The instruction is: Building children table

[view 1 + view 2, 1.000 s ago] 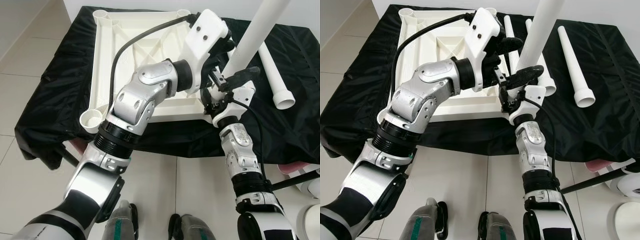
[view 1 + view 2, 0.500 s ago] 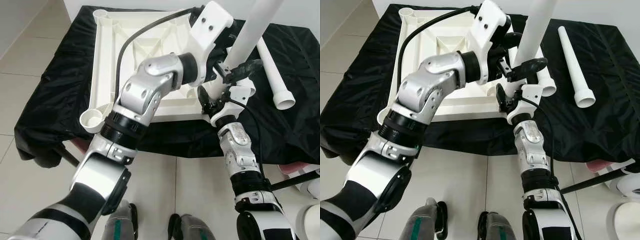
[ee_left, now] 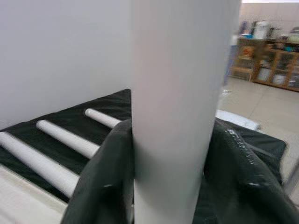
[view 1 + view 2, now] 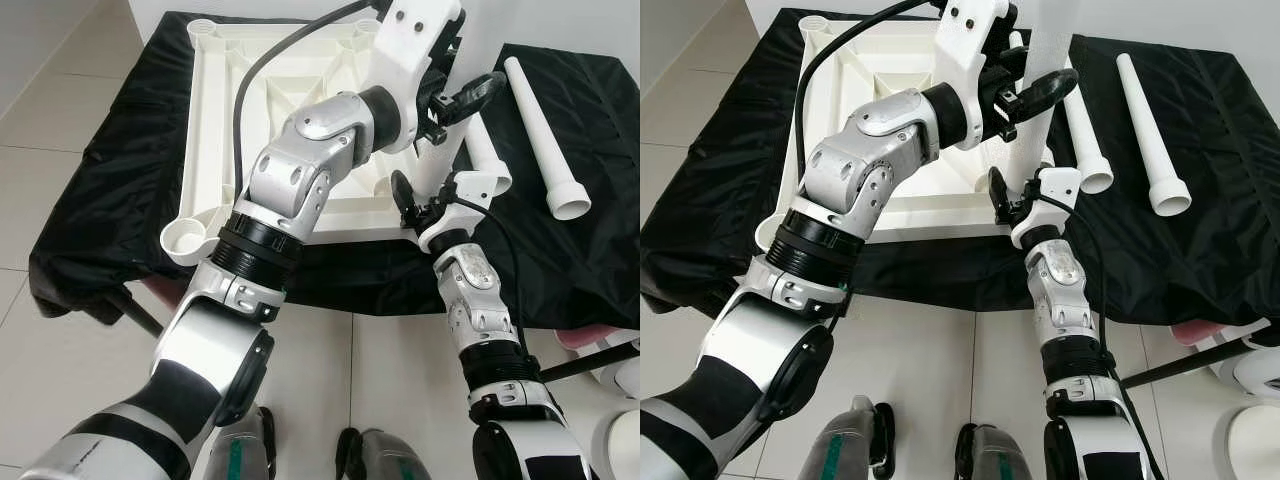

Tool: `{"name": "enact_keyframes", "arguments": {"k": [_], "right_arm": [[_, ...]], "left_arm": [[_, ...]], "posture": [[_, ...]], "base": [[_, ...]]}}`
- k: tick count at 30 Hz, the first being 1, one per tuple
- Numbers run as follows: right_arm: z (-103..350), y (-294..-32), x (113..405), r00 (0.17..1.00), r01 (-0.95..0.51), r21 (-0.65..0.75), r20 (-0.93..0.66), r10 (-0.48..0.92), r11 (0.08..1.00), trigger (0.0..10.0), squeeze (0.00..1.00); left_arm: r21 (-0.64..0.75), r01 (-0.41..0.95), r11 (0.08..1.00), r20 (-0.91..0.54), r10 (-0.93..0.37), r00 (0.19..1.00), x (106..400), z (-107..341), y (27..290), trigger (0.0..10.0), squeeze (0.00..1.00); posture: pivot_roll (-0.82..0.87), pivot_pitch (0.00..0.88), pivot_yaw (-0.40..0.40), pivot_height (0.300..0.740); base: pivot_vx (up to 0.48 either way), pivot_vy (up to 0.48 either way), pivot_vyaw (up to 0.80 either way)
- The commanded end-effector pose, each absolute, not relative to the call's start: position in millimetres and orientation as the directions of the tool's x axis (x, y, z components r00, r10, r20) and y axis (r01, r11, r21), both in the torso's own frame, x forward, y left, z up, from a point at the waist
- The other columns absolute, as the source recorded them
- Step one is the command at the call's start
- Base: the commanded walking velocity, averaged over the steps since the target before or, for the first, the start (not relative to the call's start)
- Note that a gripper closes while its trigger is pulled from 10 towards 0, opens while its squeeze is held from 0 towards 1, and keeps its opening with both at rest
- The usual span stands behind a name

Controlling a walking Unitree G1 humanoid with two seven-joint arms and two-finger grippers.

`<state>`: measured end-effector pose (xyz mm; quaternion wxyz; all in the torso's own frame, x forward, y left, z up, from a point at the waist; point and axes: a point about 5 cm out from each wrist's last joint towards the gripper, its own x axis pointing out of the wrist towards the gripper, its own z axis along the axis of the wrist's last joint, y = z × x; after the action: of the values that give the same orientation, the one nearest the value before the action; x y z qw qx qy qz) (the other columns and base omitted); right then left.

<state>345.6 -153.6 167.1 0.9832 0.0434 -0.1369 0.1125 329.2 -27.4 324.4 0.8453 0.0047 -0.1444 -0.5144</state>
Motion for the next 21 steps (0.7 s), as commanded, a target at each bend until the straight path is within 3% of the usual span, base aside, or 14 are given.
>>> {"name": "enact_keyframes", "arguments": {"k": [1, 3, 4, 5, 13, 14, 21], "right_arm": [[165, -152, 344, 0.935, -0.245, 0.057, 0.277, 0.221, 0.968, 10.0, 0.0], [165, -152, 344, 0.935, -0.246, 0.055, 0.276, 0.222, 0.968, 10.0, 0.0], [165, -151, 344, 0.933, -0.254, 0.065, 0.278, 0.227, 0.965, 10.0, 0.96], [165, -151, 344, 0.931, -0.262, 0.07, 0.28, 0.233, 0.962, 10.0, 1.0], [172, -150, 344, 0.919, -0.292, 0.06, 0.292, 0.263, 0.954, 10.0, 1.0], [174, -149, 344, 0.915, -0.303, 0.05, 0.294, 0.276, 0.952, 10.0, 0.0], [204, -145, 344, 0.863, -0.351, -0.074, 0.361, 0.353, 0.933, 10.0, 0.0]], "left_arm": [[0.172, 0.869, 0.463, 0.248, -0.875, 0.417, 328, 329, -30, 0.0, 0.0], [0.169, 0.867, 0.469, 0.246, -0.872, 0.424, 328, 328, -31, 0.0, 0.0], [0.167, 0.865, 0.474, 0.245, -0.87, 0.429, 328, 328, -31, 3.4, 0.0], [0.167, 0.863, 0.477, 0.242, -0.868, 0.433, 328, 328, -31, 10.0, 0.0], [0.175, 0.864, 0.471, 0.244, -0.871, 0.425, 327, 329, -32, 10.0, 0.0], [0.175, 0.865, 0.471, 0.244, -0.872, 0.425, 327, 329, -33, 10.0, 0.0], [0.181, 0.868, 0.462, 0.238, -0.877, 0.417, 327, 329, -34, 10.0, 0.0]], "posture": [[0.08, 0.075, -0.045, 0.74], [0.08, 0.074, -0.046, 0.74], [0.08, 0.074, -0.046, 0.74], [0.08, 0.072, -0.048, 0.74], [0.08, 0.072, -0.048, 0.74], [0.08, 0.072, -0.049, 0.74], [0.08, 0.077, -0.049, 0.74]], "base": [[0.0, 0.0, 0.0], [0.0, 0.0, 0.0], [0.0, 0.0, 0.0], [0.0, 0.0, 0.0], [0.0, 0.0, 0.0], [0.0, 0.0, 0.0], [0.0, 0.0, 0.0]]}}
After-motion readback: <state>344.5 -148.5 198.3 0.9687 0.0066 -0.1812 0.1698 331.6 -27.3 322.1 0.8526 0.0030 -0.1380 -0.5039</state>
